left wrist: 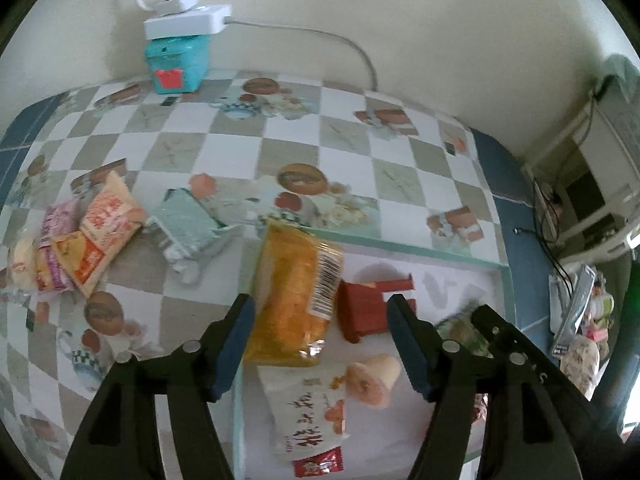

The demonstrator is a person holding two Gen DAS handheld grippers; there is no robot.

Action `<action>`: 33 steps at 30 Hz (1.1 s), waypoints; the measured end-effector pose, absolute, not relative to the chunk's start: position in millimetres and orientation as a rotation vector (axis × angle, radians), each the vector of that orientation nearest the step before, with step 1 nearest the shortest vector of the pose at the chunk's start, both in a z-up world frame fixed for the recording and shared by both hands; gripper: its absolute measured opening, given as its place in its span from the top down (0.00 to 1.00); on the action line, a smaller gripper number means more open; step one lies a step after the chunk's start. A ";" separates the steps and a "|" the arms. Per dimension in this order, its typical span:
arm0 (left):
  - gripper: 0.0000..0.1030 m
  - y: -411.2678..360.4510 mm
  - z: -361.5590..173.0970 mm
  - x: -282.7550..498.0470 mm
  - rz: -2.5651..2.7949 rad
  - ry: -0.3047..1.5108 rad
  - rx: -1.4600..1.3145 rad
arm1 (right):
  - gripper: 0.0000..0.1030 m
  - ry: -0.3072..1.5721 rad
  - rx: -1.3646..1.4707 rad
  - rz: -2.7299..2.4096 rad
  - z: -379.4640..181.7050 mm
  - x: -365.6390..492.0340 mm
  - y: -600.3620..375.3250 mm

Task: Organize snacks
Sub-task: 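Open left gripper to drop red box in tray while right gripper releases green cake pack, then move both grippers back from the tray toward the snack pile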

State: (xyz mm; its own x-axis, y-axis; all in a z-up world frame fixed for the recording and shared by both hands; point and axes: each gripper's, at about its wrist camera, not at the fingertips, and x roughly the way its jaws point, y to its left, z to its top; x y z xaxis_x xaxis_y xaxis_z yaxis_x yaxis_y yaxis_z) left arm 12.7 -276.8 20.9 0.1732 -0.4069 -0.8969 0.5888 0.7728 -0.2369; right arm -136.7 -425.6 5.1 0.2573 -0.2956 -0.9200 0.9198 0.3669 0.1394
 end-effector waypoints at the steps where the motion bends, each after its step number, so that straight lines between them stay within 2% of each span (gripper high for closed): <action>1: 0.32 -274.1 20.7 15.7 -0.696 1.209 0.176 | 0.25 0.962 0.798 -0.962 5.3 -136.6 -425.1; 2: 0.31 -272.2 20.4 17.2 -0.687 1.211 0.175 | 0.24 0.967 0.789 -0.967 5.5 -136.3 -424.7; 4: 0.21 -266.9 19.3 23.5 -0.658 1.221 0.173 | 0.21 0.978 0.774 -0.977 5.2 -135.2 -423.8; 9: 0.10 -256.5 12.3 34.9 -0.574 1.236 0.196 | 0.11 1.014 0.733 -0.986 1.0 -129.4 -420.2; 11: 0.10 -252.6 8.7 39.0 -0.535 1.233 0.215 | 0.01 1.024 0.715 -0.983 -0.7 -126.9 -418.3; 12: 0.10 -250.0 6.2 41.6 -0.514 1.236 0.221 | 0.00 1.024 0.708 -0.978 -1.2 -125.5 -417.4; 26: 0.07 -220.4 -19.0 69.7 -0.354 1.334 0.218 | 0.00 1.106 0.667 -0.963 -15.8 -114.3 -408.6; 33: 0.07 -199.9 -11.4 82.6 -0.296 1.299 0.244 | 0.00 1.117 0.642 -0.954 -9.9 -109.4 -400.4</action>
